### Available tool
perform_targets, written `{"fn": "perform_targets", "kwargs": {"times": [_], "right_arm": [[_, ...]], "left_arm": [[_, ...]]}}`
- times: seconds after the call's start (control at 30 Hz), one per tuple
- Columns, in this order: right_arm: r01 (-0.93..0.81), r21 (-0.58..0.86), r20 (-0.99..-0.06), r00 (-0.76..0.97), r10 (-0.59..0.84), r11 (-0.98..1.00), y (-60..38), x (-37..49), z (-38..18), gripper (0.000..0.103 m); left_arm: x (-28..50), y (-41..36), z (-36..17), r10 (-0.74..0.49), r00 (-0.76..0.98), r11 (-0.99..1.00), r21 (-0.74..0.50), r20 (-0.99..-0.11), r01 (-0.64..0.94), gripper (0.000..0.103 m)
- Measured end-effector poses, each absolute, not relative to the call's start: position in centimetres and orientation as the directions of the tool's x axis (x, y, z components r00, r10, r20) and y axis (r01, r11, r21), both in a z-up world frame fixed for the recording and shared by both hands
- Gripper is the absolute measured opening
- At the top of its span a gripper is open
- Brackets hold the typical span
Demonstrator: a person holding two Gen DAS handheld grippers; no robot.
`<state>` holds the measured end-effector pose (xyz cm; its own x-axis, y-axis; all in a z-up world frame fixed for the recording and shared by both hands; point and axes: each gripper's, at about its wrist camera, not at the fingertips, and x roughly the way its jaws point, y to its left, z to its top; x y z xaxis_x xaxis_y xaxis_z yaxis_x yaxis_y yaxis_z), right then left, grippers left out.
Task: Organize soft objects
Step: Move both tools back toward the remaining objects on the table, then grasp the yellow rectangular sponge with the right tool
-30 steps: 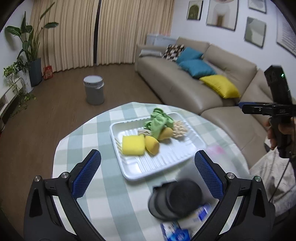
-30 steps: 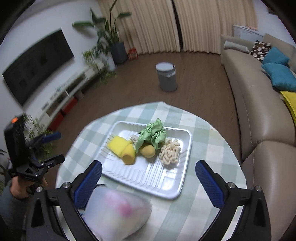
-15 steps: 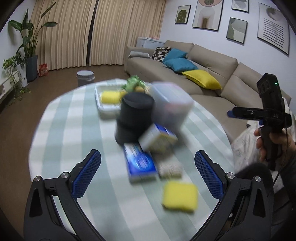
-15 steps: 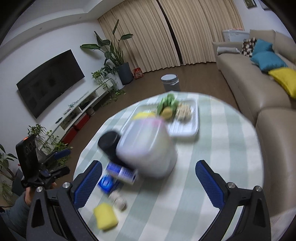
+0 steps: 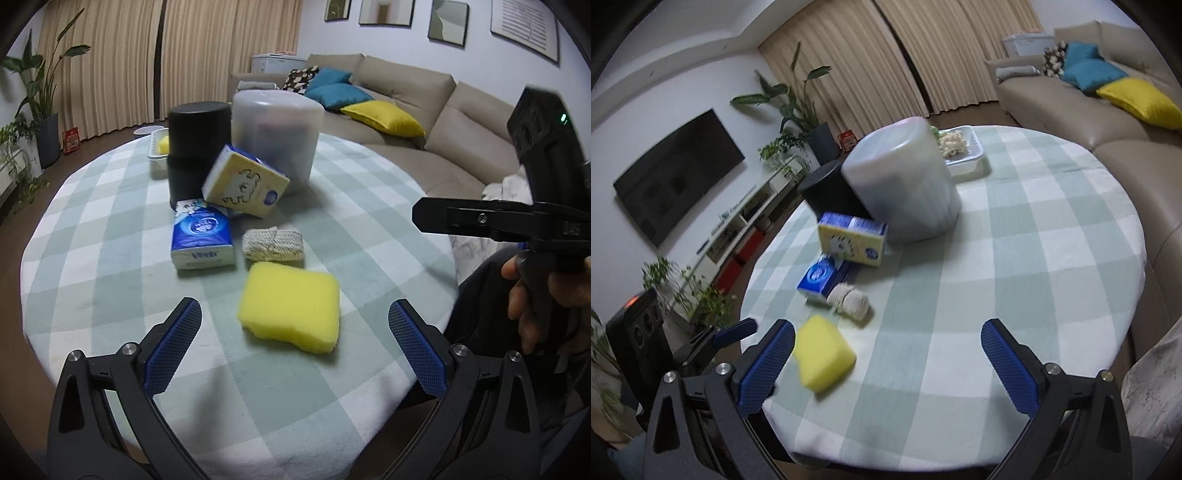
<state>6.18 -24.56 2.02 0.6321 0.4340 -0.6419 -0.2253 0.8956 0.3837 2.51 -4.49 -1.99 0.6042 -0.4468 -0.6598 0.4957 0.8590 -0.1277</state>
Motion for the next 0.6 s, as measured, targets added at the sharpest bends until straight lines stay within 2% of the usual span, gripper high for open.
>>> {"fn": "perform_targets", "kwargs": {"times": [0.27,0.5,0.6], "right_arm": [[-0.243,0.334,-0.667,0.622,0.411,0.911,-22.7,6.9,1.7,0.103],[-0.233,0.351,-0.683,0.599,0.419,0.907,-21.8,8.2,1.1,0.103],[-0.239,0.346,-0.683,0.599,0.418,0.907,-21.6,8.3,1.4,0.103]], "left_arm": [[3.3,-4.2,-3.1,-0.443,0.585,0.861,-0.141,-0.679,0.488,0.103],[3.5,-4.4,-2.9,-0.442,0.600,0.859,-0.123,-0.667,0.497,0.103],[4.1,-3.7,-3.3,-0.437,0.580,0.866,-0.147,-0.687,0.478,0.103]]}}
